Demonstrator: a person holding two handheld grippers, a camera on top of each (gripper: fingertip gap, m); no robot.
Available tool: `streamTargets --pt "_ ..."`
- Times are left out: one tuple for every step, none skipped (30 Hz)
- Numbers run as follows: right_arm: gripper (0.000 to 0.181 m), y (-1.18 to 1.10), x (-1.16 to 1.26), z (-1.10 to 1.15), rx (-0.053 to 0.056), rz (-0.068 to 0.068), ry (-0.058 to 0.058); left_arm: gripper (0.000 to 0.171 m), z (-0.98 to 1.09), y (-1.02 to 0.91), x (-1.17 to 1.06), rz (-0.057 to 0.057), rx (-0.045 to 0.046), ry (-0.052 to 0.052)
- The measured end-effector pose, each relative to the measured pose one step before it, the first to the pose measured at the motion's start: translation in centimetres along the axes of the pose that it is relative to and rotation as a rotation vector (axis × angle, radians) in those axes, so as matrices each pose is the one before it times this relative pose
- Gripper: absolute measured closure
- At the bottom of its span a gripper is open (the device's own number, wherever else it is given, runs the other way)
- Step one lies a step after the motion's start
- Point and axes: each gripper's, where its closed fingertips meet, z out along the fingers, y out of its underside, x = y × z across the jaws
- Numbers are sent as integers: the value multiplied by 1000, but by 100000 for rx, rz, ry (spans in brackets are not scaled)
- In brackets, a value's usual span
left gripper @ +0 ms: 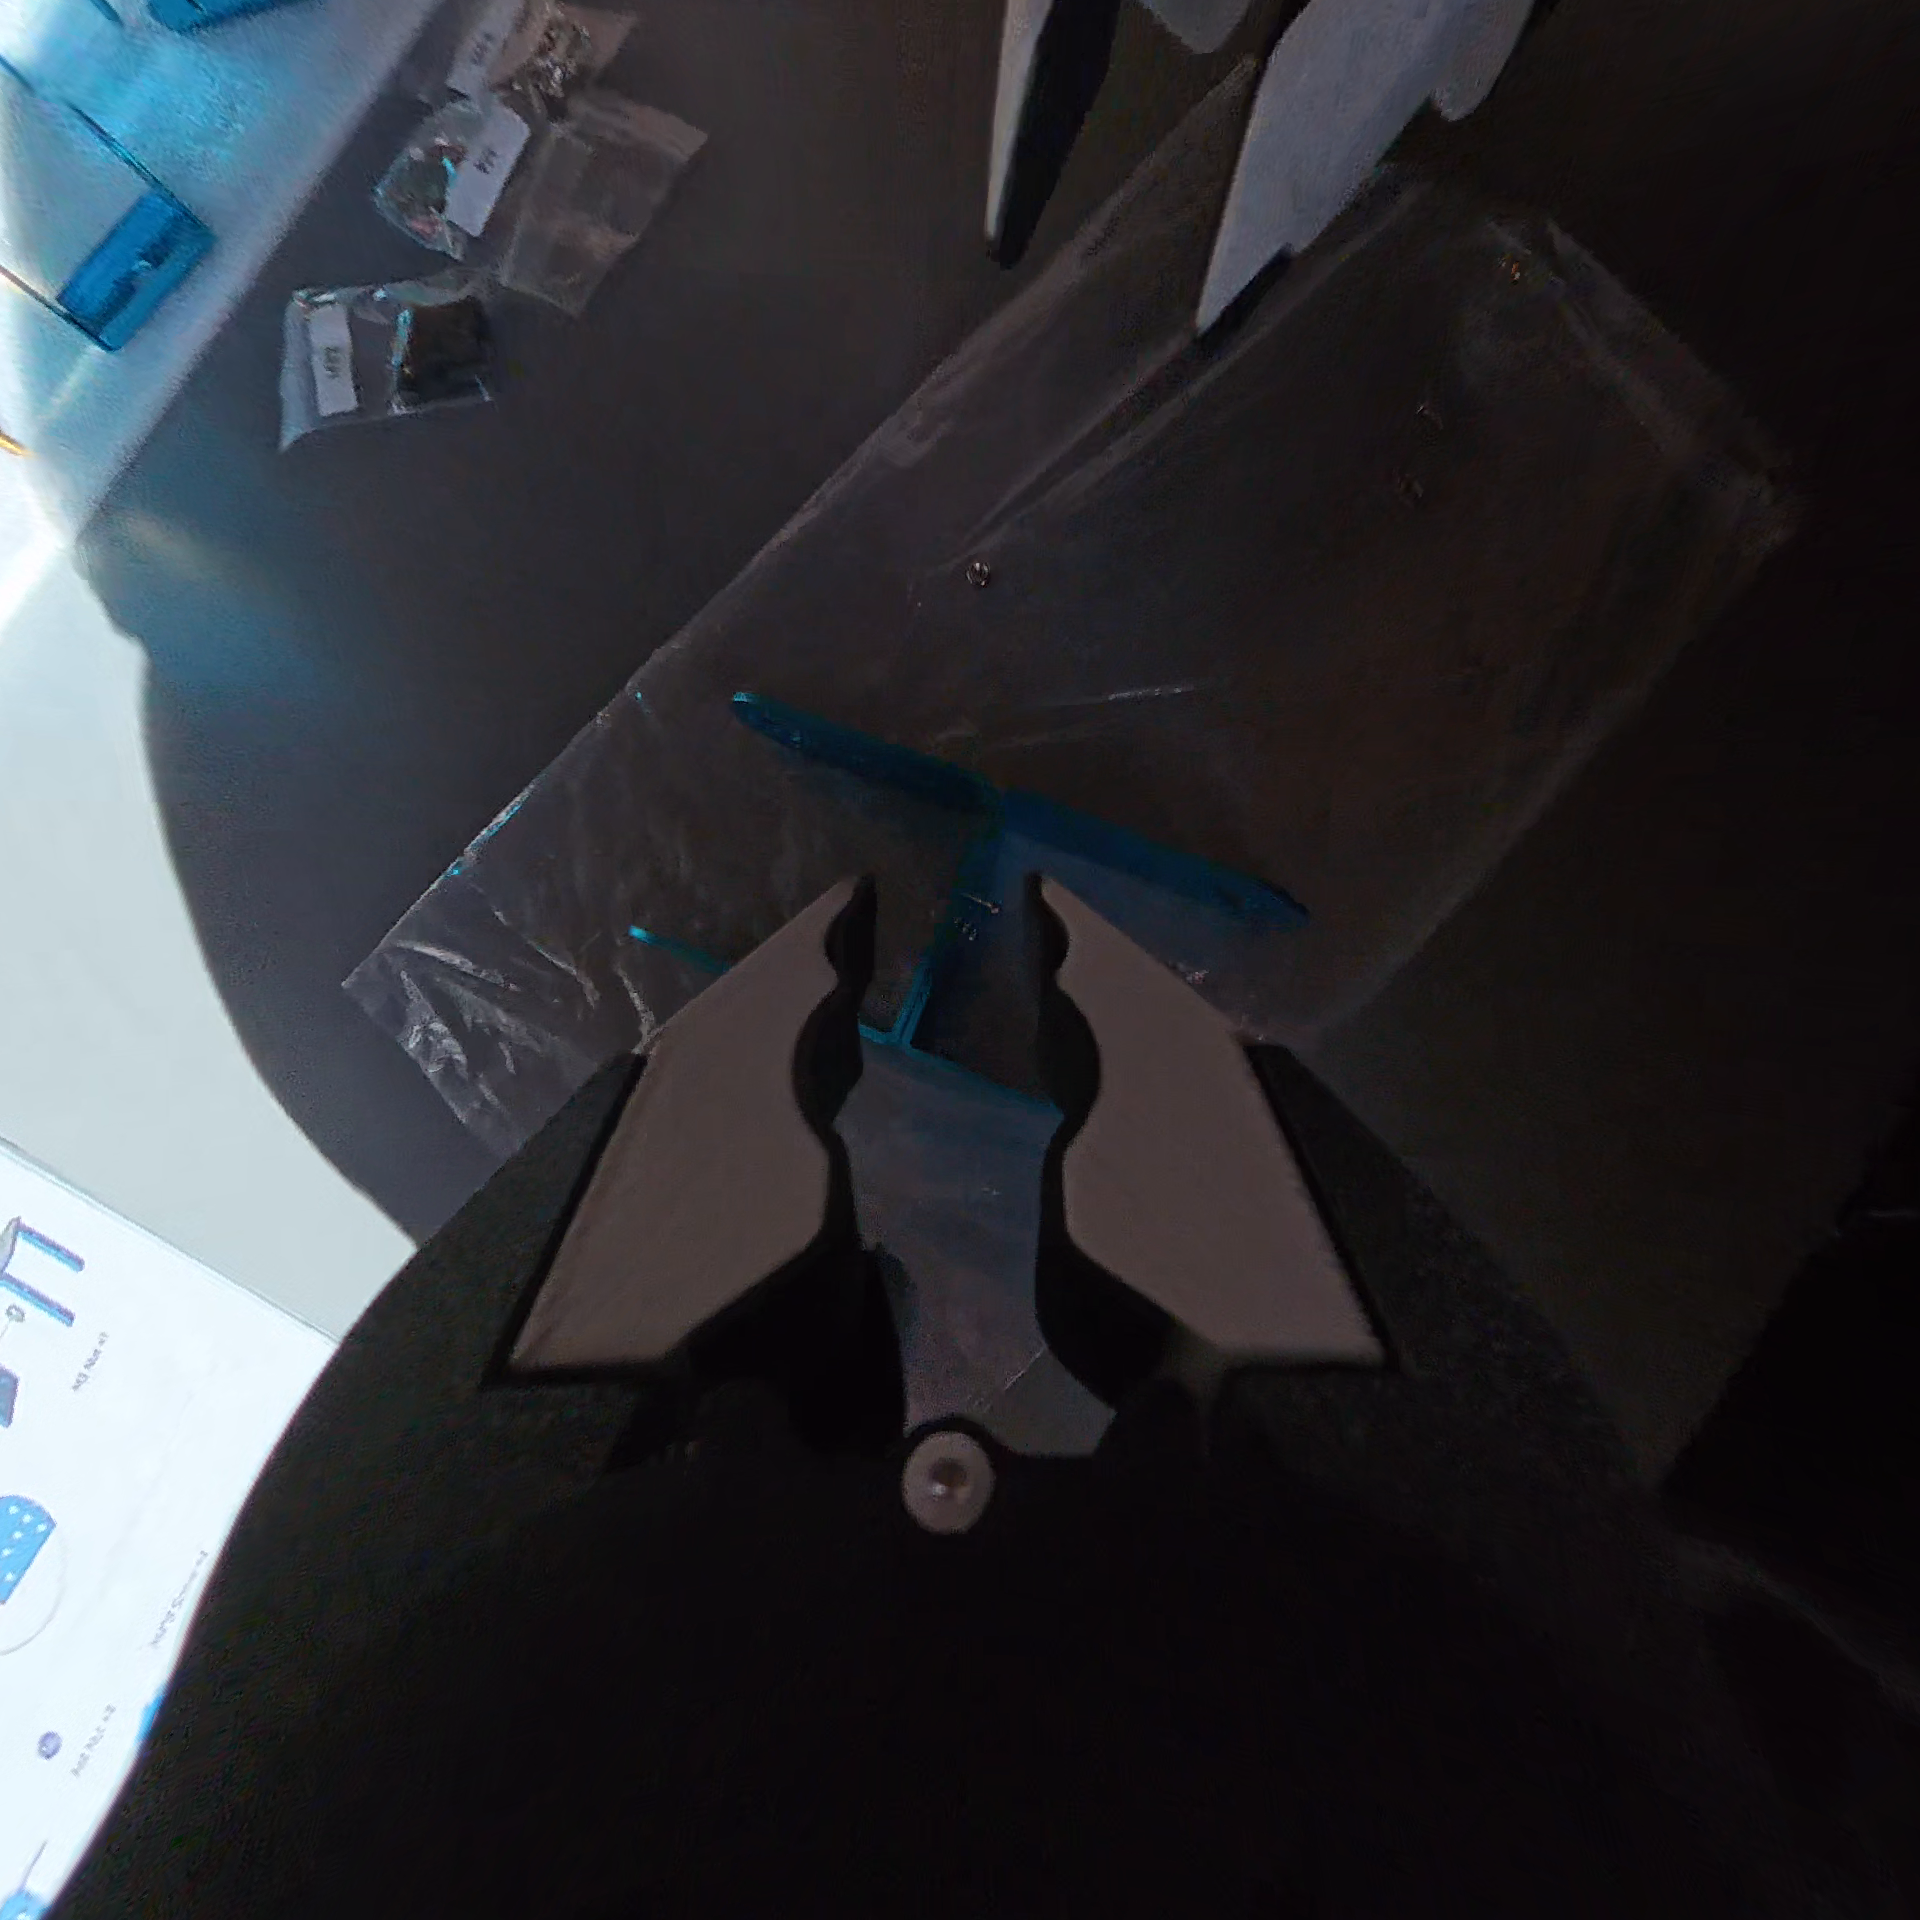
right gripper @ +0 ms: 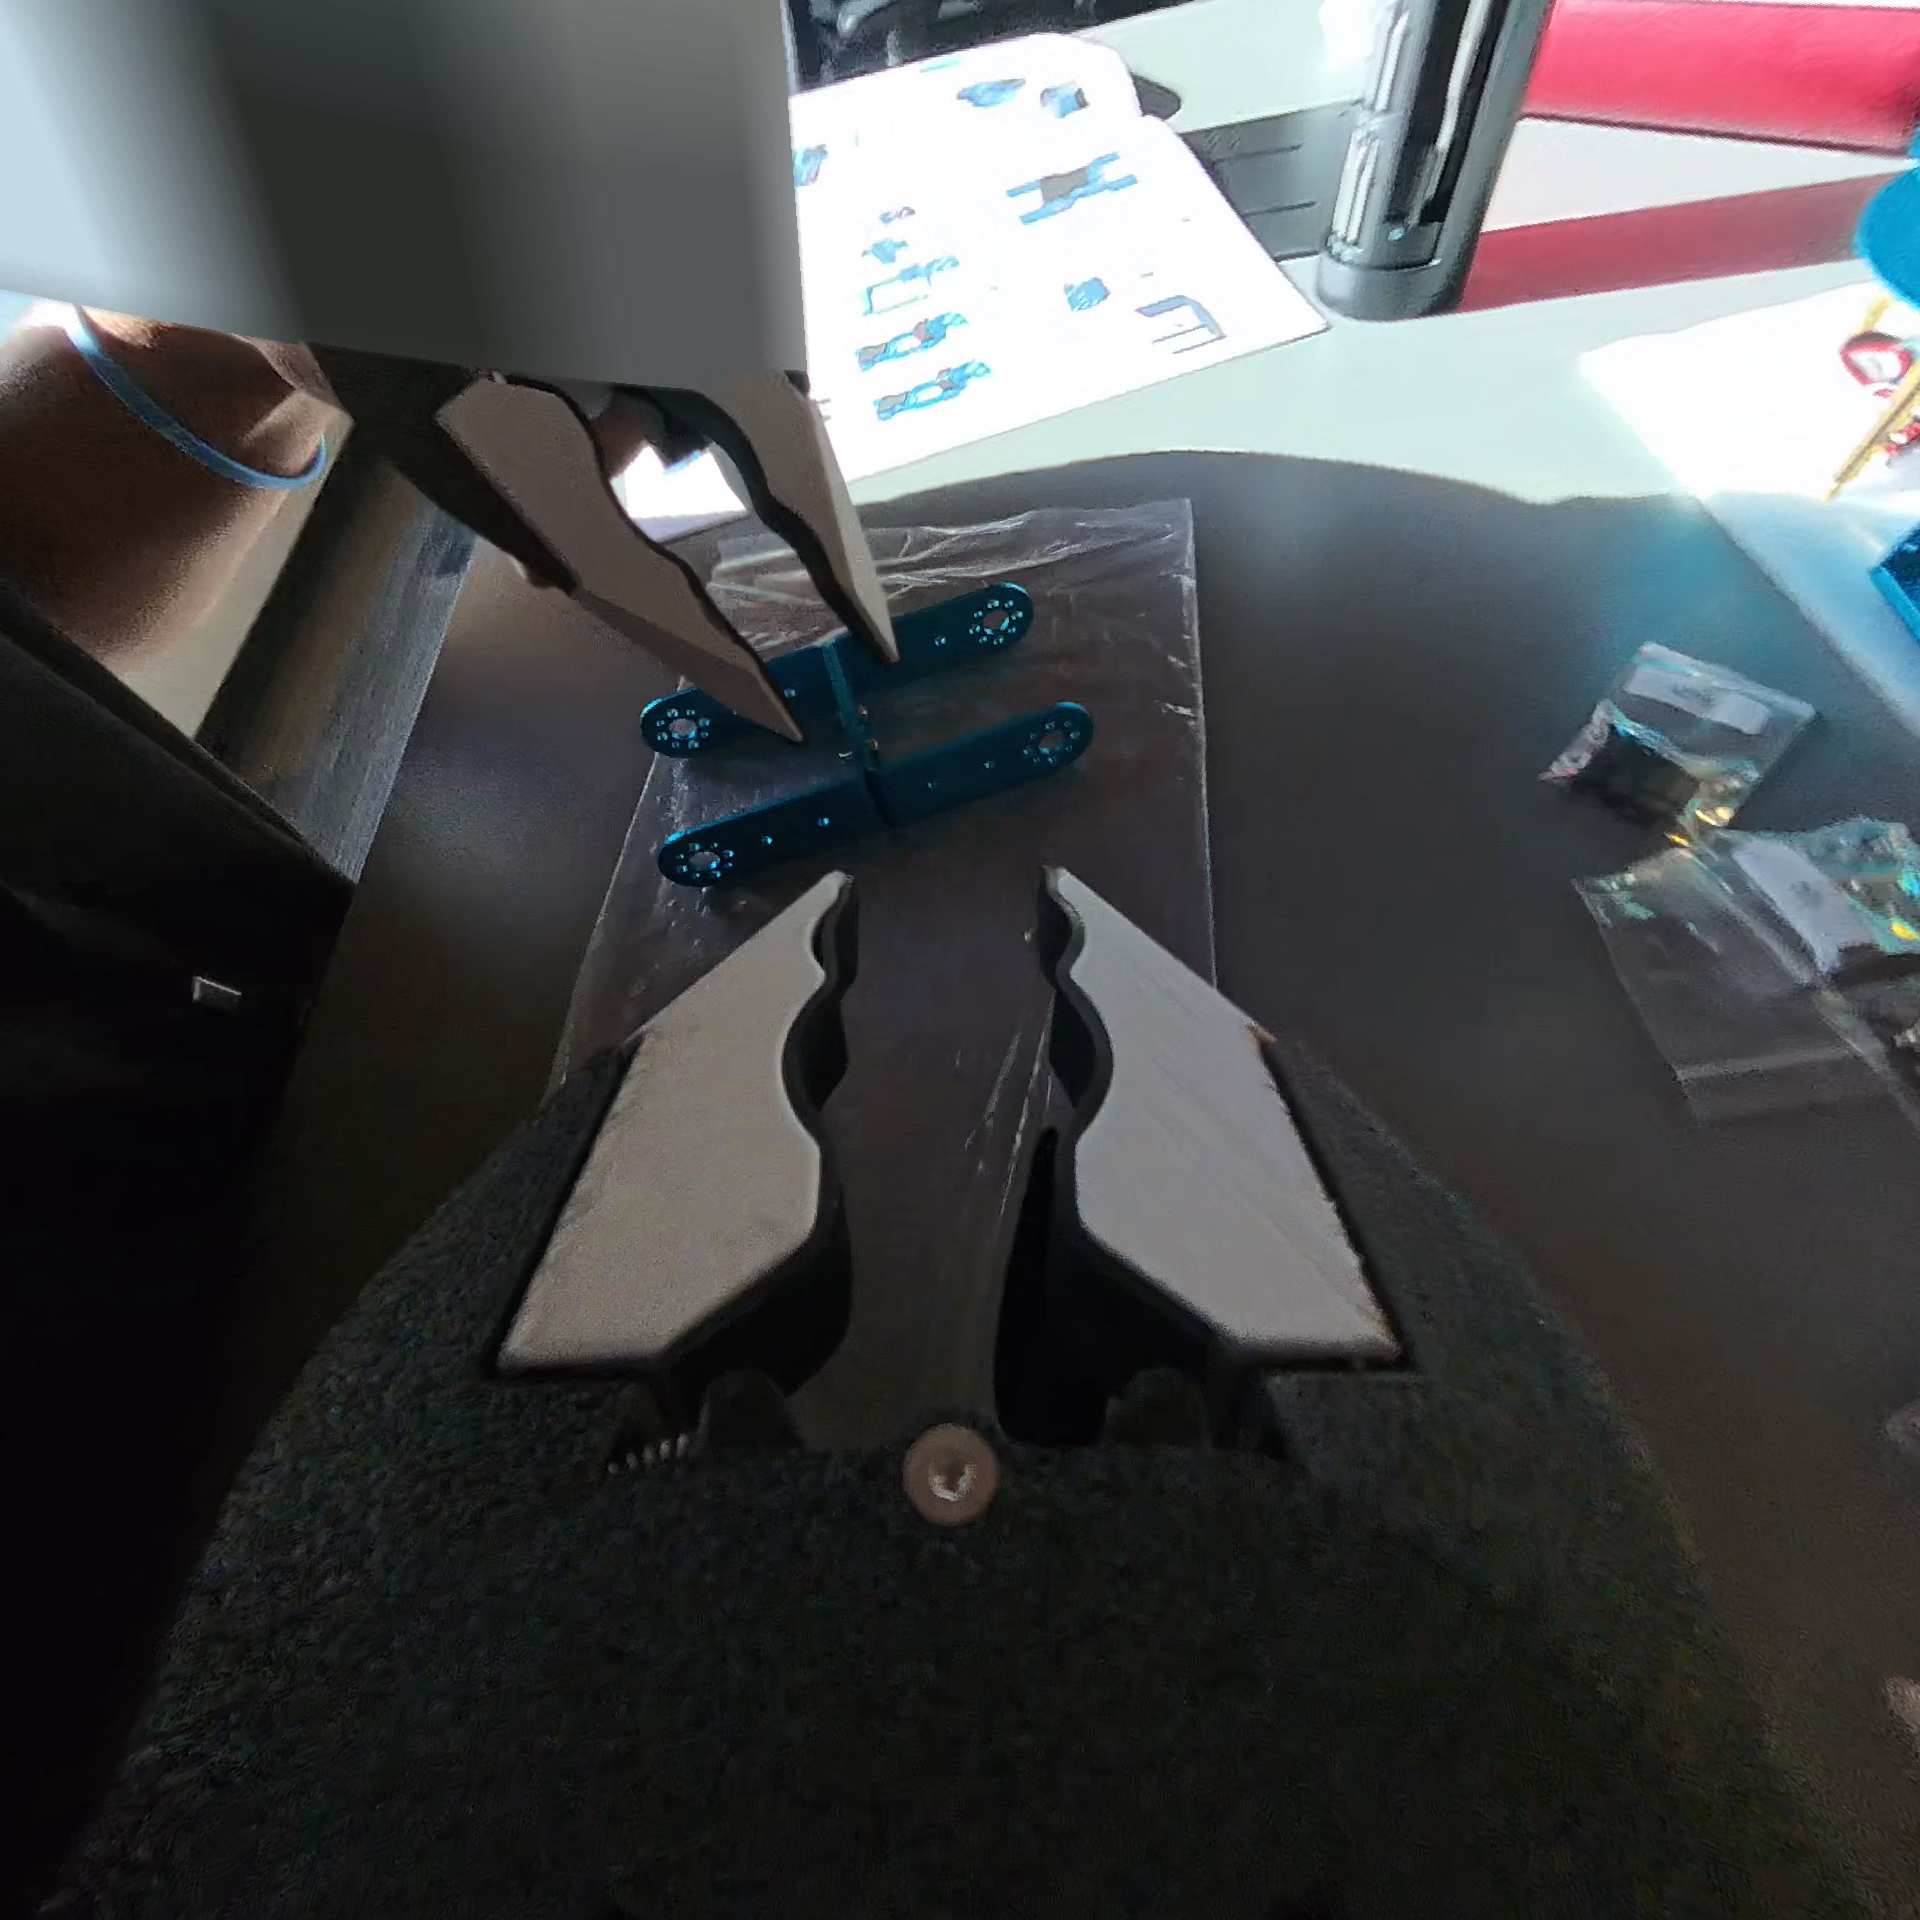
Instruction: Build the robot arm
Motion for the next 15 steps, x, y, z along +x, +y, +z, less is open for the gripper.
streamTargets --pt "148 150 45 -530 2790 1403 1182 144 269 6 -84 -610 -2235 1530" --pt "149 160 83 -391 2240 1449 855 144 270 233 -200 -113 -3817 368" --pt "149 226 103 -246 1039 1475 431 144 242 370 -139 439 -4411 146" --pt "149 239 108 -164 -152 1150 24 143 156 297 -49 1085 -3729 284" --pt "148 227 61 -136 -1468 451 -179 144 -7 148 -128 1220 -2589 -217" --pt "148 27 70 -187 -738 -725 253 144 -58 142 98 818 -2286 1417" --pt "149 -187 69 -201 899 -1074 580 144 -69 26 144 484 -1682 1726" --pt "149 -193 -45 -161 1188 -379 -259 145 -31 -127 182 710 -616 1885" --pt "151 -116 -97 -108 812 643 -907 145 34 -28 311 983 -1508 2405" --pt "150 -100 -73 -48 777 1133 -858 145 74 62 168 1006 -2147 1343" --pt "149 2 -52 -36 206 914 -719 145 114 140 38 1391 -2645 469" --pt "149 125 61 -34 -596 400 -16 145 136 84 -130 1298 -2173 -494" --pt "150 112 131 -64 -539 -66 639 146 178 16 -49 704 -1666 142" --pt "150 66 119 -65 -113 -46 476 147 188 -15 7 562 -1472 483" --pt "150 35 60 -66 -15 395 3 149 147 -12 -140 550 -1109 -375"
